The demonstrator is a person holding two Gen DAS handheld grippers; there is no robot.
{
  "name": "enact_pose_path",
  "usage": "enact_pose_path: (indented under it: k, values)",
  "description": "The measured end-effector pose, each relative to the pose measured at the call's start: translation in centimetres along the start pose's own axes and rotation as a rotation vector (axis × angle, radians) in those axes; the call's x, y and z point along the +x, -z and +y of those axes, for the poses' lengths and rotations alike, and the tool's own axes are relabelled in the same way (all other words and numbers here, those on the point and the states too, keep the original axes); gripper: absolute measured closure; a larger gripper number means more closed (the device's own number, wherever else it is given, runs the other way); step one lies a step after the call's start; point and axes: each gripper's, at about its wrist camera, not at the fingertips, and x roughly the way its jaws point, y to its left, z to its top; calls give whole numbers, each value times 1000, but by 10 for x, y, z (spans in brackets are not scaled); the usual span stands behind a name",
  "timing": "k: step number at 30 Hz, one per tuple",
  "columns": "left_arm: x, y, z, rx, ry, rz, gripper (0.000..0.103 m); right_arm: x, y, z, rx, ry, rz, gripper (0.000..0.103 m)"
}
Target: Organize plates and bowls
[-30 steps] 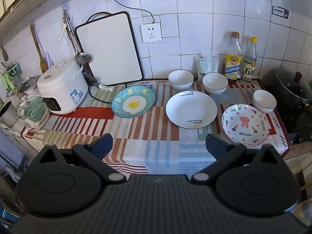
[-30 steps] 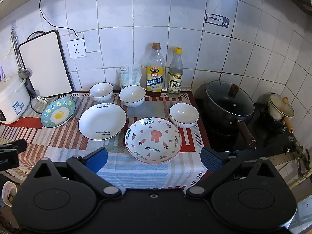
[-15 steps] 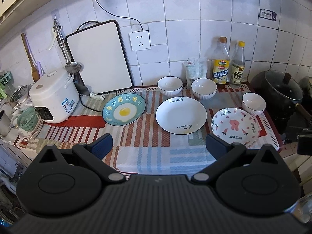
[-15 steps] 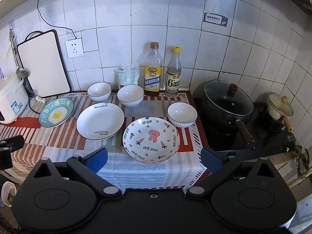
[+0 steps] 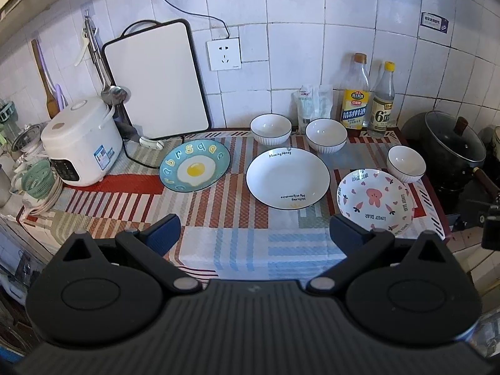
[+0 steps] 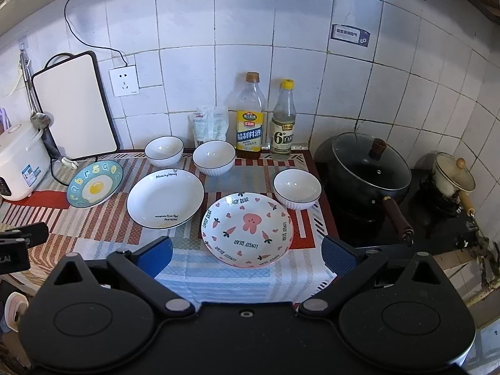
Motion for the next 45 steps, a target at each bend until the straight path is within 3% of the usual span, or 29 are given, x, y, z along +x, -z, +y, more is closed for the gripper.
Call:
enact_pose_path:
  k: [11, 20, 28, 35, 38, 40, 45]
  values:
    - [10, -2, 6, -28, 16, 32, 0, 4, -1, 1, -8, -4, 5, 0]
    - [9, -5, 3, 7, 43, 36, 0, 5, -5, 9, -48, -4, -26, 0]
    - [10, -33, 21, 13, 11, -38, 2, 5, -28, 8, -59, -147, -145, 0]
    - [51, -74, 43, 20, 30, -54, 3, 36, -46, 24, -111, -234, -267, 0]
    - [79, -88, 56, -43, 134, -17, 3, 65, -61, 32, -111, -260, -245, 0]
    - [98, -96, 61, -73, 194, 15, 3, 82, -70, 34, -90, -333, -229, 1]
    - [144, -108, 57, -19, 231, 61, 3, 127, -75, 43, -80, -417, -193, 1]
